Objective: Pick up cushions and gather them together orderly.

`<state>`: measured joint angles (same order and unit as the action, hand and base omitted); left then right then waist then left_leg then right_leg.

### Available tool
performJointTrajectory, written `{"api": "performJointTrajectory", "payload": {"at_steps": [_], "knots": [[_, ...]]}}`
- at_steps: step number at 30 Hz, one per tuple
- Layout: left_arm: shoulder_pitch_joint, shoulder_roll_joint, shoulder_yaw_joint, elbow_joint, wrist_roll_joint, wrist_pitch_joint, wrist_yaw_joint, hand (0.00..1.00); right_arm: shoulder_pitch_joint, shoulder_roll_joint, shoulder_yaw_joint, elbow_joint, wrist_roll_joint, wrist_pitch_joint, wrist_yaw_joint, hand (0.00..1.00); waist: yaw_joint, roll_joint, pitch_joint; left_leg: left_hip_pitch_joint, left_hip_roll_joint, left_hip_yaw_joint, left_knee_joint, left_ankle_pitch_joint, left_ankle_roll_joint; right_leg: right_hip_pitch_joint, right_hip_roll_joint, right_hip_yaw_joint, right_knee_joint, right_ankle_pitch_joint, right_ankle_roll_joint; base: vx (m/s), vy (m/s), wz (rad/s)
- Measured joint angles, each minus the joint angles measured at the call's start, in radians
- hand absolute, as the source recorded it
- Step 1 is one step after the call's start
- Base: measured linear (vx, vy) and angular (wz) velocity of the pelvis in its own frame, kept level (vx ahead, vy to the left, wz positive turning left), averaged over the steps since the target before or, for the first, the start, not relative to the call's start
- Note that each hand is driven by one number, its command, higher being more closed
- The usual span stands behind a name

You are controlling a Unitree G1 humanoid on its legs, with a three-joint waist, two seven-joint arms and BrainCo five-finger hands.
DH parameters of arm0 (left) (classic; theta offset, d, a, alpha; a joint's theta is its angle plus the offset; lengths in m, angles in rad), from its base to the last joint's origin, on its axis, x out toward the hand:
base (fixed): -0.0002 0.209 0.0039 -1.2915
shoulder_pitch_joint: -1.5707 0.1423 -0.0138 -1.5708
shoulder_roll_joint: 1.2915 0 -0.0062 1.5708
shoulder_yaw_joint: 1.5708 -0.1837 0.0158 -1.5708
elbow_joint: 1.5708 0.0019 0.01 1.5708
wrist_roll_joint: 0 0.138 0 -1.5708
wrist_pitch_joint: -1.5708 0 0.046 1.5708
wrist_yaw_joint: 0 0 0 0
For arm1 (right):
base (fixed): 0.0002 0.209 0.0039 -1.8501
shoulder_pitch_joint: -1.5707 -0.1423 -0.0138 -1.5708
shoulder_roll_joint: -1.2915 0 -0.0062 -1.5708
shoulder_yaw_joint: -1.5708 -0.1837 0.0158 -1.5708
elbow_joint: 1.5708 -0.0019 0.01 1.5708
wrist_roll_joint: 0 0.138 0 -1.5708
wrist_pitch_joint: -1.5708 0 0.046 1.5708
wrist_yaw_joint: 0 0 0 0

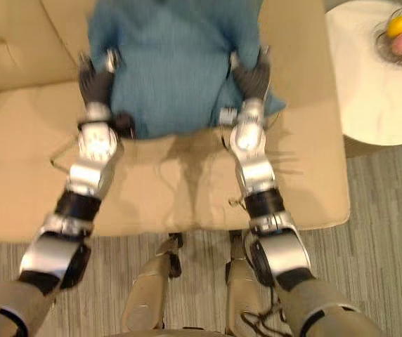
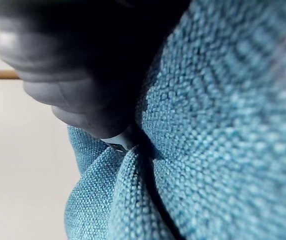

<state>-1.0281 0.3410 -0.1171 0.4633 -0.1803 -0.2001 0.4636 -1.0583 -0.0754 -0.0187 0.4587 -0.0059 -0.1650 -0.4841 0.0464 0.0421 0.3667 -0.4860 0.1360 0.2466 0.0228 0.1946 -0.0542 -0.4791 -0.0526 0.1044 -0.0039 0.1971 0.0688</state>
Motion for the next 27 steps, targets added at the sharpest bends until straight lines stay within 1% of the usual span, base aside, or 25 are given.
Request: {"api": "performJointTrajectory", "payload": {"at_steps": [1,2,5,7,8,9,11,13,15,16,17,19,21,22,24,27], "knots": [[-0.094,0.016,0.004,0.061,0.000,0.000,0.001,1.00,-0.073,0.002,-0.027,0.043,0.004,-0.004,-0.005,1.00,0.001,0.001,0.002,-0.014,-0.005,-0.011,-0.020,0.024,0.002,-0.019,-0.001,-0.006,0.000,0.006,0.002,-0.09,-0.011,0.18],[-0.203,0.035,0.005,0.145,0.000,0.001,-0.001,0.00,-0.159,0.003,-0.052,0.106,0.014,-0.004,-0.018,0.00,-0.001,0.007,0.006,-0.036,-0.008,-0.027,-0.027,0.036,0.005,-0.036,-0.002,-0.019,-0.001,0.009,0.003,-0.08,-0.006,0.20],[-0.371,0.043,0.031,0.268,-0.001,0.003,-0.003,0.00,-0.268,-0.009,-0.092,0.187,0.048,-0.007,-0.032,0.00,-0.003,0.009,0.009,-0.072,-0.013,-0.042,-0.055,0.058,0.005,-0.075,-0.004,-0.035,-0.002,0.010,0.004,-0.06,0.007,0.18],[-0.473,0.043,0.059,0.330,-0.002,0.007,-0.005,0.00,-0.339,-0.043,-0.100,0.256,0.099,-0.009,-0.034,0.00,-0.002,0.013,0.019,-0.112,-0.013,-0.058,-0.078,0.078,0.006,-0.111,-0.002,-0.055,-0.009,0.016,0.002,-0.03,0.012,0.19],[-0.495,0.041,0.075,0.341,-0.007,0.009,-0.006,0.00,-0.362,-0.057,-0.100,0.281,0.133,-0.009,-0.026,0.00,-0.001,0.014,0.030,-0.125,-0.012,-0.061,-0.078,0.080,0.005,-0.117,-0.002,-0.061,-0.017,0.020,0.000,0.00,0.016,0.18],[-0.522,0.033,0.120,0.356,-0.026,0.018,-0.007,0.00,-0.389,-0.075,-0.098,0.308,0.193,-0.009,0.007,0.00,-0.002,0.014,0.049,-0.151,-0.010,-0.072,-0.078,0.083,0.005,-0.131,-0.001,-0.076,-0.026,0.025,0.000,0.01,0.019,0.15],[-0.522,0.025,0.146,0.372,-0.054,0.019,-0.009,0.00,-0.390,-0.088,-0.089,0.319,0.235,-0.009,0.033,0.00,-0.001,0.015,0.059,-0.171,-0.004,-0.081,-0.077,0.084,0.004,-0.145,0.000,-0.090,-0.027,0.025,0.000,0.02,0.021,0.12],[-0.516,0.014,0.169,0.403,-0.087,0.023,-0.030,0.00,-0.390,-0.120,-0.050,0.356,0.287,-0.005,0.061,0.00,0.002,0.013,0.087,-0.177,0.000,-0.085,-0.077,0.084,0.004,-0.146,0.002,-0.110,-0.026,0.025,-0.001,0.03,0.040,0.13],[-0.487,0.012,0.178,0.416,-0.098,0.032,-0.047,0.00,-0.383,-0.132,-0.012,0.383,0.320,0.002,0.079,0.00,0.001,0.014,0.094,-0.188,0.001,-0.091,-0.077,0.084,0.004,-0.151,0.002,-0.126,-0.026,0.024,-0.001,0.03,0.065,0.11],[-0.445,-0.007,0.204,0.416,-0.104,0.033,-0.057,0.00,-0.362,-0.132,0.023,0.384,0.332,0.016,0.082,0.00,0.001,0.014,0.095,-0.189,0.001,-0.091,-0.078,0.083,0.003,-0.152,0.002,-0.127,-0.026,0.024,-0.001,0.03,0.078,0.03],[-0.397,-0.027,0.226,0.416,-0.117,0.037,-0.072,0.00,-0.335,-0.129,0.063,0.384,0.348,0.019,0.095,0.00,0.000,0.014,0.094,-0.187,0.001,-0.090,-0.078,0.083,0.003,-0.153,0.002,-0.130,-0.019,0.022,-0.002,0.03,0.083,0.03],[-0.319,-0.063,0.243,0.416,-0.133,0.037,-0.089,0.00,-0.279,-0.127,0.099,0.380,0.358,0.019,0.114,0.00,0.000,0.014,0.094,-0.180,0.002,-0.089,-0.078,0.083,0.003,-0.152,0.002,-0.132,-0.005,0.016,-0.003,0.02,0.104,0.02],[-0.233,-0.103,0.242,0.416,-0.146,0.037,-0.094,0.00,-0.211,-0.126,0.113,0.374,0.358,0.019,0.123,0.00,0.000,0.014,0.094,-0.168,0.000,-0.086,-0.078,0.083,0.002,-0.152,0.000,-0.132,0.026,-0.007,-0.006,0.00,0.083,0.03],[-0.158,-0.128,0.240,0.416,-0.153,0.038,-0.102,0.00,-0.150,-0.120,0.117,0.367,0.357,0.019,0.133,0.00,0.000,0.014,0.094,-0.152,0.001,-0.082,-0.078,0.082,0.001,-0.151,0.000,-0.131,0.053,-0.023,-0.010,-0.02,0.048,0.01],[-0.078,-0.147,0.236,0.417,-0.152,0.039,-0.125,0.00,-0.078,-0.113,0.117,0.322,0.352,0.014,0.143,0.00,-0.002,0.014,0.094,-0.135,0.001,-0.079,-0.078,0.079,-0.002,-0.152,-0.001,-0.131,0.088,-0.048,-0.015,-0.03,0.039,-0.01],[-0.013,-0.147,0.236,0.420,-0.149,0.042,-0.143,0.00,-0.010,-0.114,0.118,0.257,0.346,0.010,0.167,0.00,-0.005,0.014,0.094,-0.117,0.006,-0.073,-0.079,0.073,-0.009,-0.152,0.002,-0.130,0.120,-0.067,-0.015,-0.06,0.009,-0.04]]}}
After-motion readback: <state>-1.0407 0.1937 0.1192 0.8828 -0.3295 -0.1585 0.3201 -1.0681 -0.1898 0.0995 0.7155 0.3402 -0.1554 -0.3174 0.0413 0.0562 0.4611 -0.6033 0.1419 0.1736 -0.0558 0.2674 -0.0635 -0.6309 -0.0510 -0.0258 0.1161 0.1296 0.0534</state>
